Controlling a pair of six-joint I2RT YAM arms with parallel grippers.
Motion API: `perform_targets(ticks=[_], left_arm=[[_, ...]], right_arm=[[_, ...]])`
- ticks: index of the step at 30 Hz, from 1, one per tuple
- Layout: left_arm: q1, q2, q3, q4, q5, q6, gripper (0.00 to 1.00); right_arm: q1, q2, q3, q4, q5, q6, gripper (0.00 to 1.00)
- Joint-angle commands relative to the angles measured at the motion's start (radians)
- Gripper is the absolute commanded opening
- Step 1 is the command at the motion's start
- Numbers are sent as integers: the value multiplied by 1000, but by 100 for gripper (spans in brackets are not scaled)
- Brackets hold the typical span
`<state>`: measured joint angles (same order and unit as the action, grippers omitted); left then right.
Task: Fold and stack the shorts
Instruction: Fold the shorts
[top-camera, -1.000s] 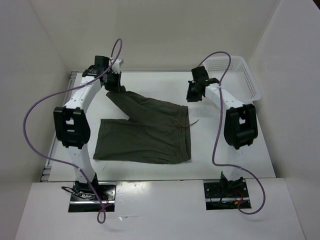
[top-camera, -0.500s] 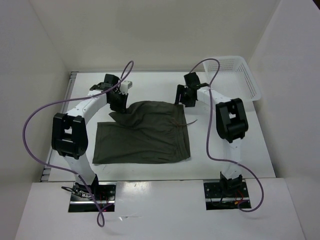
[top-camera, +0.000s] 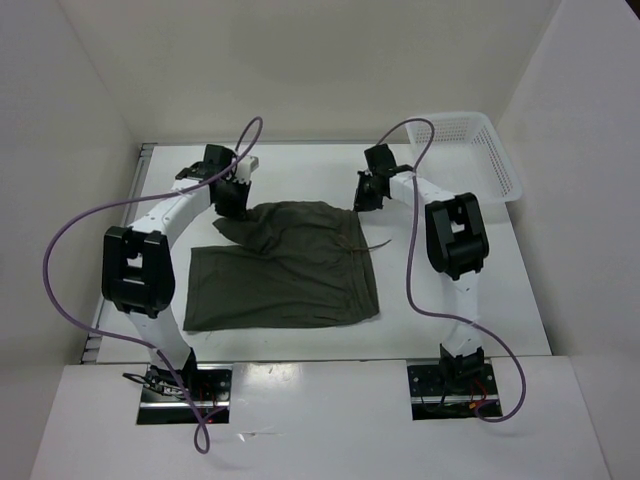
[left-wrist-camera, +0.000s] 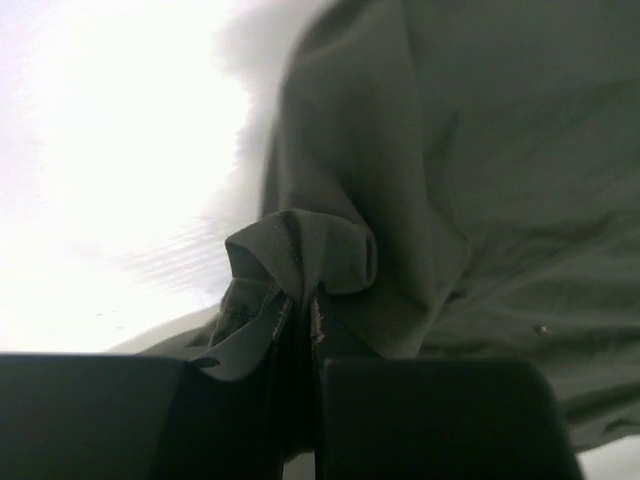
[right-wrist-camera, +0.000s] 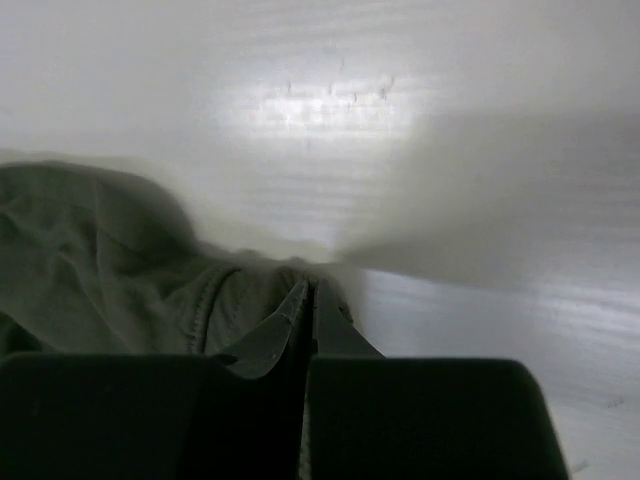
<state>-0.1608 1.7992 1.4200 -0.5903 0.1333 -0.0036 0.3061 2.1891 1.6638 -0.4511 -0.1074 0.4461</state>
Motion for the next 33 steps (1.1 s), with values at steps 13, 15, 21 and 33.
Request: perform_targets(ticks=[13,15,21,33], left_arm=[[6,-406,-341,-167,62,4,37],[-14,-469,-390,-192,45,4,39],[-46,-593,-550,-278,-44,4,56],[148,-491,-339,-209,185,4,67]], right_arm=[[154,-698,-601,106,-112,-106,0],[203,-739,-663,83,-111,-106,0],[275,-750,-728,-9,-71,-118,0],[275,-741,-746,-9,-38,-127,0]])
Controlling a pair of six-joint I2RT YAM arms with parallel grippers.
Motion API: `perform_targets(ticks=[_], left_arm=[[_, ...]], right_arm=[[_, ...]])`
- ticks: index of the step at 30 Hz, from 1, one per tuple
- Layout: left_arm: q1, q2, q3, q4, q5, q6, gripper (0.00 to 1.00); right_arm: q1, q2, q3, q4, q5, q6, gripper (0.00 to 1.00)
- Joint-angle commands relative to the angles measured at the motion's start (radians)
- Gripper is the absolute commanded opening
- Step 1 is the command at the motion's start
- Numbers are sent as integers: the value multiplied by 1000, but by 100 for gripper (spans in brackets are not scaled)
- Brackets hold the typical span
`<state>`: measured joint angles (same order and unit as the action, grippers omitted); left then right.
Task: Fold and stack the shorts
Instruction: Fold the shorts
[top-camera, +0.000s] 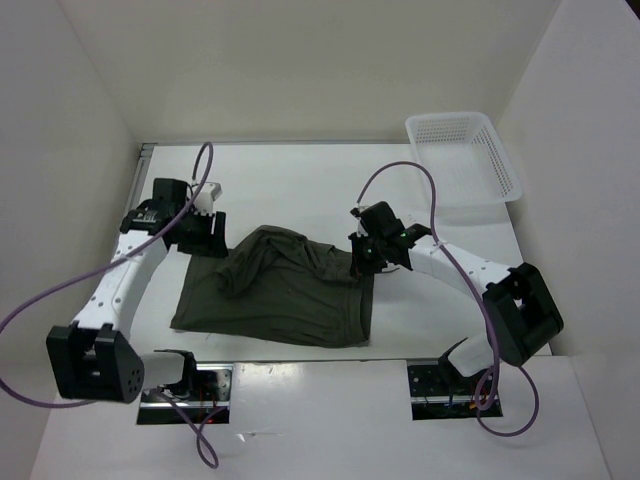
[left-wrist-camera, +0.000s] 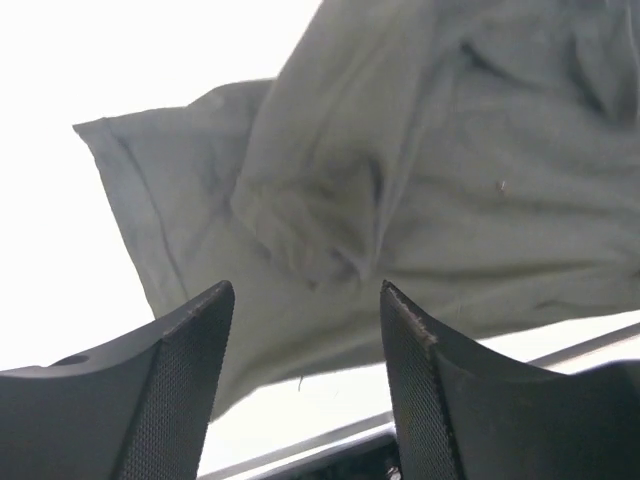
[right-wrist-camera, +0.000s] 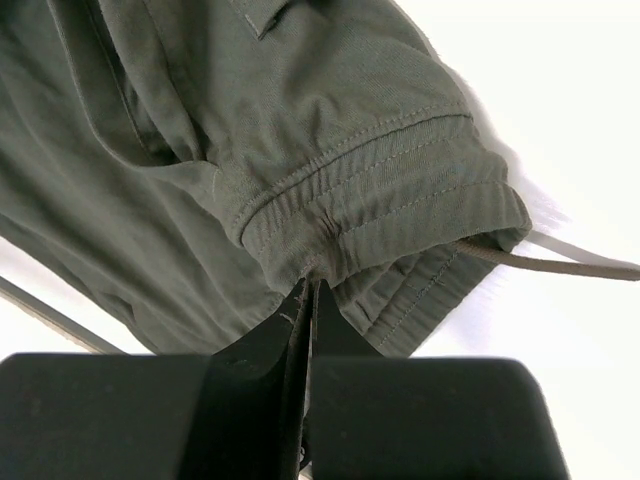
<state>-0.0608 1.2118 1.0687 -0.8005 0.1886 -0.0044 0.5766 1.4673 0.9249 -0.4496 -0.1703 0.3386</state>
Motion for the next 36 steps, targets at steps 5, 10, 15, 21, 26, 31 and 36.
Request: perform_targets(ticks=[5,10,15,21,26,31,36], left_arm=[[49,149,4,15,126,4,68],[49,183,-6,4,109,4,69],[49,224,-61,15,105,4,69],[39,285,-73,81,72,4,50],[39,307,-53,109,94,4,24],[30,325,23,141,25,4,0],[30,406,249,328,-296,4,0]], right_arm=[[5,-28,-8,-11,34,-19,0],[5,-28,-8,-11,34,-10,0],[5,-19,-8,-11,43,8,0],[5,-19,-8,-11,43,17,0],[5,-19,15,-11,52,17,0],[-38,66,132,-2,64,8,0],[-187,197,418,26,34,6,0]])
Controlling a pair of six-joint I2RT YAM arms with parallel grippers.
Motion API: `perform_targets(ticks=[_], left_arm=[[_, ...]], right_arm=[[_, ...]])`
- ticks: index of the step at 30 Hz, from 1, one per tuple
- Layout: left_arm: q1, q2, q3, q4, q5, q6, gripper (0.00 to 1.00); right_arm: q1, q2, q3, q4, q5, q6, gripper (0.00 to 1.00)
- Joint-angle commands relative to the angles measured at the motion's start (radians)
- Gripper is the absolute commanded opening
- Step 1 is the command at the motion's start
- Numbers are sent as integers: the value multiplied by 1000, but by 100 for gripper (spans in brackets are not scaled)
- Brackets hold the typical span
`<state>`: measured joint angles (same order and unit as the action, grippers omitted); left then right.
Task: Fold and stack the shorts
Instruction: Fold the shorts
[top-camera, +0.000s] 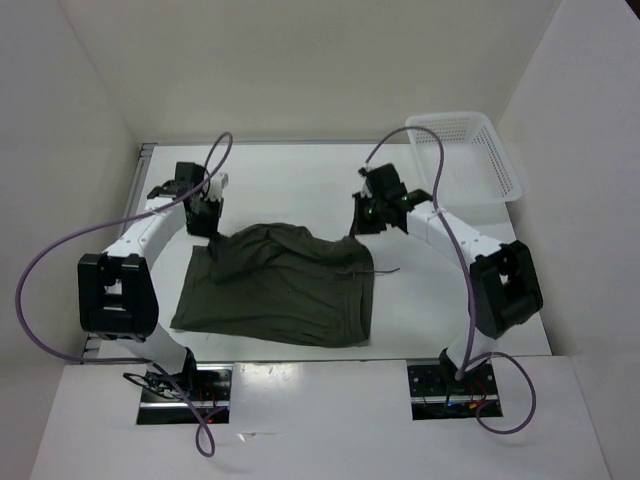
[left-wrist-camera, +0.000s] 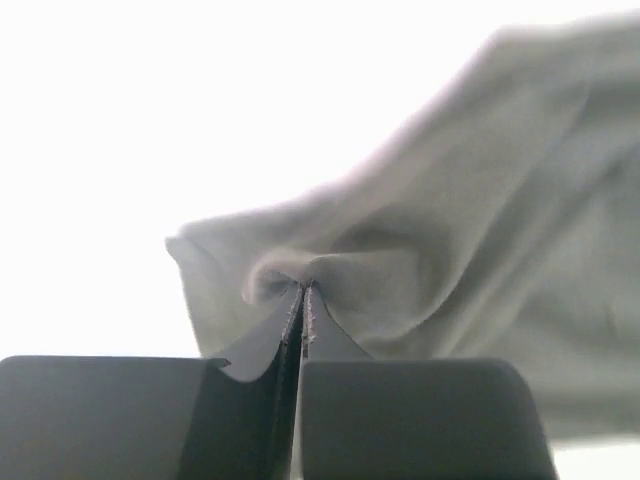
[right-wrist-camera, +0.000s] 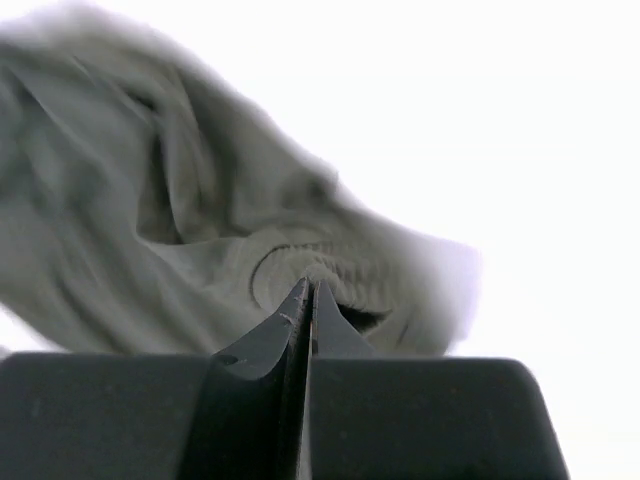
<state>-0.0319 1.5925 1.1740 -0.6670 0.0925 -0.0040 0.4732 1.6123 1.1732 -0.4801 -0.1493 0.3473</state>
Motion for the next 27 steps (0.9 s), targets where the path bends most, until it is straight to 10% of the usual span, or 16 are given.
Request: perform_targets(ticks=[1,6,14,18,21,27], left_arm=[[1,37,191,205,-218,4,0],[-8,23,348,205,-255,4,0],[-35,-237,-52,143,-303,4,0],[-106,-382,-278,67,-291,4,14],[-138,-462,-341,-66,-165,4,69],[-96,-448,-317,-4,-201,4,70]], right_arm=[[-108,73,218,57,13,-2,0],[-182,95,376,32,-13,-27,0],[-191,-81,42,81,-137,-50,0],[-148,-95,-66,69,-150,-70,0],[-148,-85,-119,69,-150,-79,0],[-139,-52,-129,69,-150,-97,0]])
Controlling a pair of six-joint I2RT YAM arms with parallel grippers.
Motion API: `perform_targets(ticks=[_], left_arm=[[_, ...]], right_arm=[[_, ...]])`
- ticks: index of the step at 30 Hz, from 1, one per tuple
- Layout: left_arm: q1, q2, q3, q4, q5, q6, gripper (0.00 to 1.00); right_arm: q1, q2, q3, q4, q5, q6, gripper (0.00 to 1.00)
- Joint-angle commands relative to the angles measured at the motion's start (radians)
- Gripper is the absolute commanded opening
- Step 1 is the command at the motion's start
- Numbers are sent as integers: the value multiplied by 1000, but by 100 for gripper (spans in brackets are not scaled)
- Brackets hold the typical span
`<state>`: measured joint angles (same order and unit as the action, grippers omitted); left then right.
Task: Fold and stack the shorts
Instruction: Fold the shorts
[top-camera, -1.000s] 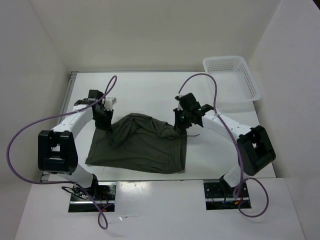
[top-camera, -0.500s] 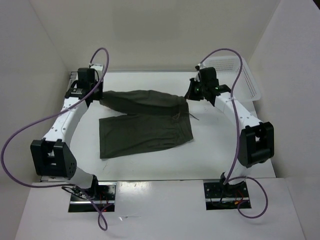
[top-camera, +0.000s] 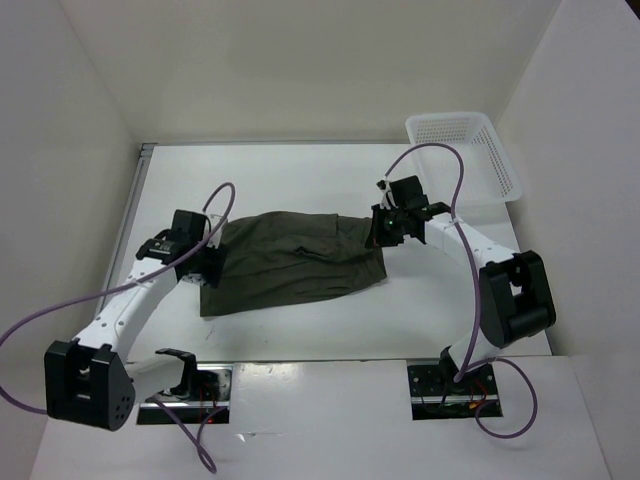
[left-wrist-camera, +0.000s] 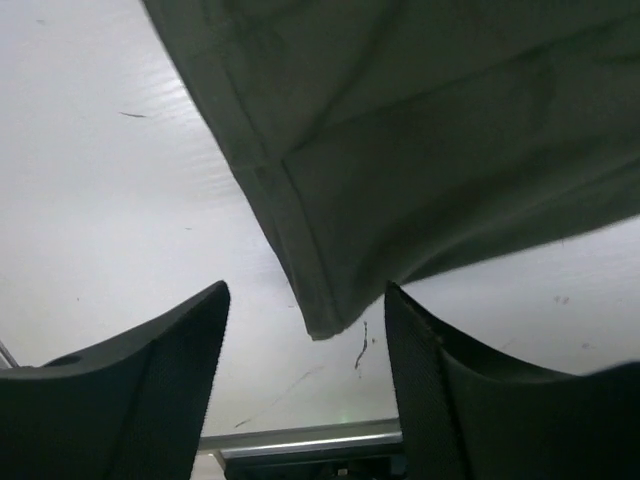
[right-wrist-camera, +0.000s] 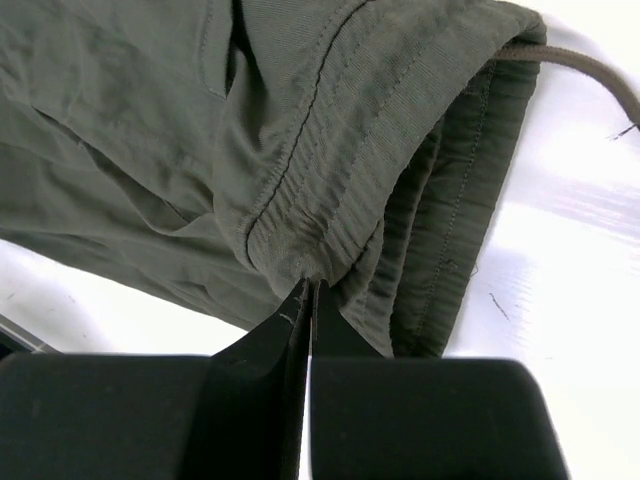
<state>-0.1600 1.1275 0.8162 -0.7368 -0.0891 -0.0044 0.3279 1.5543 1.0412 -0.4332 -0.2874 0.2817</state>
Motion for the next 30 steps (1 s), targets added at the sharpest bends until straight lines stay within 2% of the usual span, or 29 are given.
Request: perform_targets(ticks=[1,5,6,9,11,14,15,21,26,30], left_arm=[[48,37,57,101,-40,4,66],[126,198,148,211,-43,4,51],[186,283,209,211,39,4,49],[285,401,287,175,188,4,46],[297,413,299,175,302,4,46],[319,413,287,166,385,4,54],[335,413,276,178,385,4,59],[356,451,245,217,549,4,66],[372,489,224,254,474,4,69],[372,500,201,254,474,4,70]], right_arm=[[7,6,3,22,-12,-32,0],[7,6,3,22,-12,-41,0],[7,6,-7,22,-12,-41,0],[16,6,-7,31,-1,-41,0],[16,-3,-7,31,10,-41,0],[16,-26,-17,31,19,-41,0],[16,-36,-27,31,19,-41,0],[16,-36,-27,31,19,-41,0],[16,-56,-36,31,30,-32,0],[16,-56,-46,53,30,-22,0]])
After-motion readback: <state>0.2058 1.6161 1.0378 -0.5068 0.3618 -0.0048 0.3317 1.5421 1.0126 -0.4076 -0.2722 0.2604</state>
